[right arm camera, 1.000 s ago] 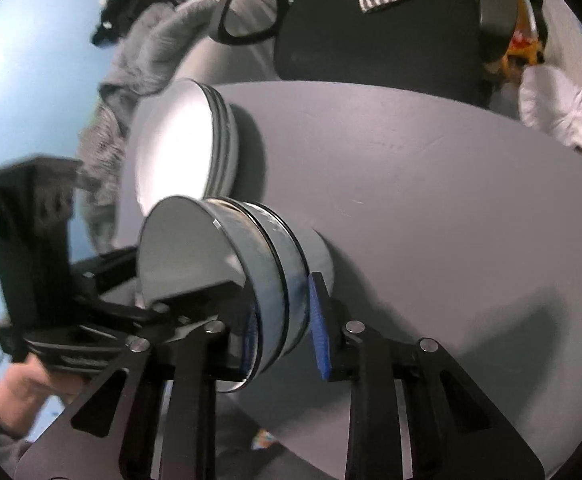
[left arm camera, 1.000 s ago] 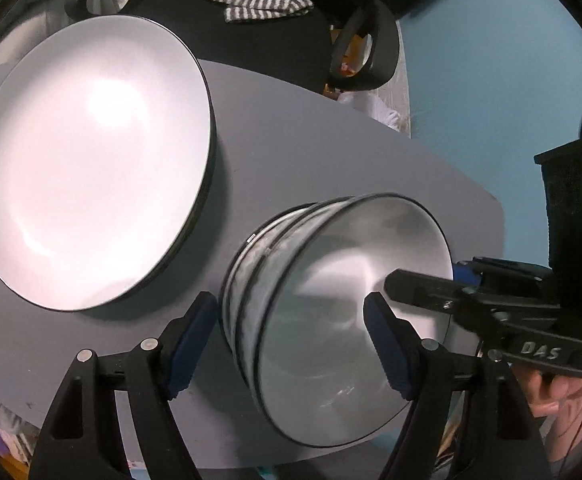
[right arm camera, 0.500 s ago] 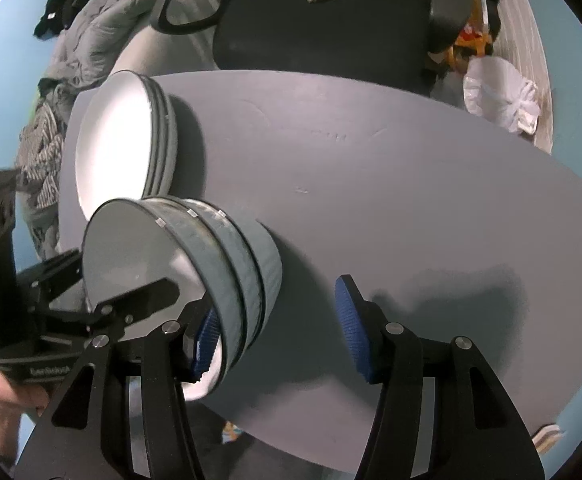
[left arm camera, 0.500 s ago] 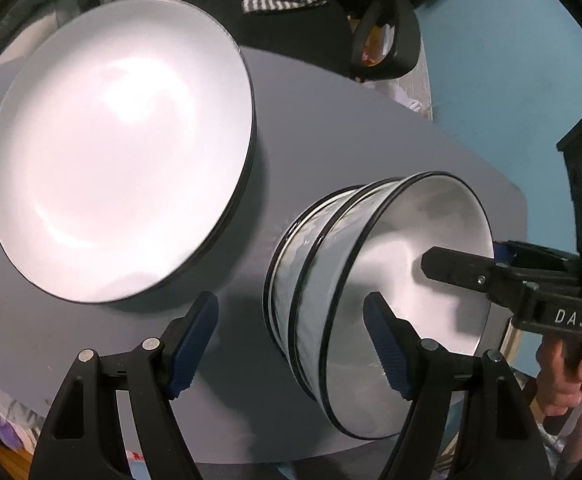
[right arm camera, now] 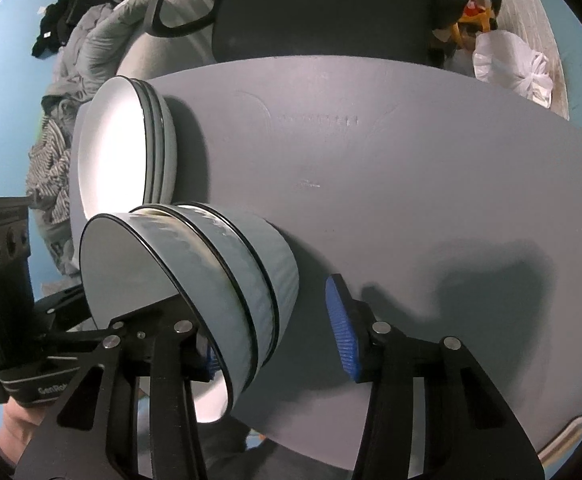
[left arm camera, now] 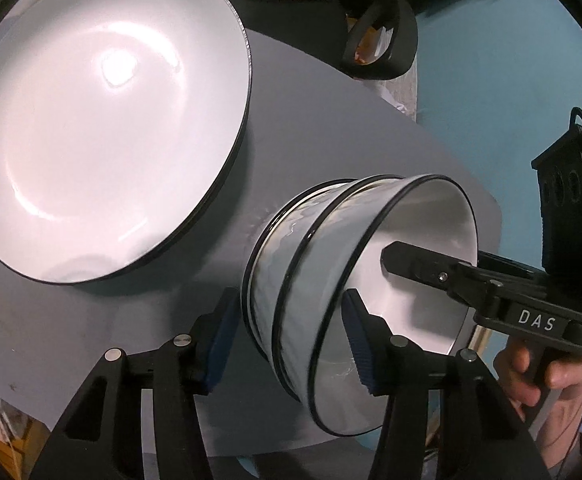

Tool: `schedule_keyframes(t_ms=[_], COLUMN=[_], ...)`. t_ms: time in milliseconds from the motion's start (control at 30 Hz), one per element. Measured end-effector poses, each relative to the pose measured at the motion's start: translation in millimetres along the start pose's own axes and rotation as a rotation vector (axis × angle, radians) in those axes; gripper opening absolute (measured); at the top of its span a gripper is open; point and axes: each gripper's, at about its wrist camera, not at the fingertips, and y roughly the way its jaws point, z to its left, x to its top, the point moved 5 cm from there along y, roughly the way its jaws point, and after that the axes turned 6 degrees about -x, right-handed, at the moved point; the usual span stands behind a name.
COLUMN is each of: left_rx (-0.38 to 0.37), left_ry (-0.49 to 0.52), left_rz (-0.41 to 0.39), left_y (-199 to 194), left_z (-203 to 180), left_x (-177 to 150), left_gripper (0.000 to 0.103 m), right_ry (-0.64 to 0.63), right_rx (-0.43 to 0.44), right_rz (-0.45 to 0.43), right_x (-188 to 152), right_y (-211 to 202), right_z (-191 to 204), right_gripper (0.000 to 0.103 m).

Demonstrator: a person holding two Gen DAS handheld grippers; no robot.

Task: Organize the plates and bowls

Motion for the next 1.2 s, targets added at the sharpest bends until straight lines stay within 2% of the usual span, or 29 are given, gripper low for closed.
schedule_keyframes(t_ms=[133, 267, 467, 533, 600, 667, 833, 900, 1067, 1200], left_rx=[-0.006, -0.024, -0.026, -0.011, 0.016, 0.008, 0.0, 0.001, 0.006, -0.023], left_ry=[0.001, -0.022, -0.009, -0.006, -0.011, -0.025, -0.047, -0.035, -0.054, -0.108], left_rz=[-0.022, -0.04, -0.043, -0.043, -0.035, -0.028, 0.026, 0.038, 0.009, -0.021], left_y=[-6.6, -7.7, -6.0, -6.6, -6.2, -6.8, -3.2, -1.5, -3.5, -11.1], left_z=[6.8, 11.8, 16.3, 16.5, 18.8, 19.3, 15.5, 11.7, 12.7, 21.1], left_x=[-7.4, -11.5, -17.3, -18.6, -19.3, -19.1, -18.9, -17.3, -21.2, -27.0], left_gripper=[0.053, 0.053, 0.054, 0.059, 0.068, 0.068, 0.068, 0.064, 0.063, 0.053], right_ry=[-0.017, -0.021, -0.047, -0.068, -0.077, -0.091, -0.085, -0.084, -0.112, -0.105], right_rx=[0.011, 0.056, 0.066, 0.06, 0.055, 0.044, 0.06, 0.068, 0.051, 0.032], right_rz=[0.004, 0.01, 0.049, 0.066, 0.077, 0.083, 0.11, 0.121, 0.115, 0.092], right_x=[-0.4, 0.7, 2.9, 3.6, 3.9, 4.7, 7.6, 9.2, 6.8, 4.1], right_y=[0.4, 1.4, 4.0, 4.7, 5.2, 5.9, 7.5, 8.5, 7.4, 5.3], right_z=[3.4, 5.7, 6.4, 7.9, 9.6, 12.5, 12.3, 11.2, 14.9, 14.7], right_gripper=[0.037, 0.025, 0.025, 0.025, 0.025, 0.025, 0.025, 0.026, 0.027, 0.025])
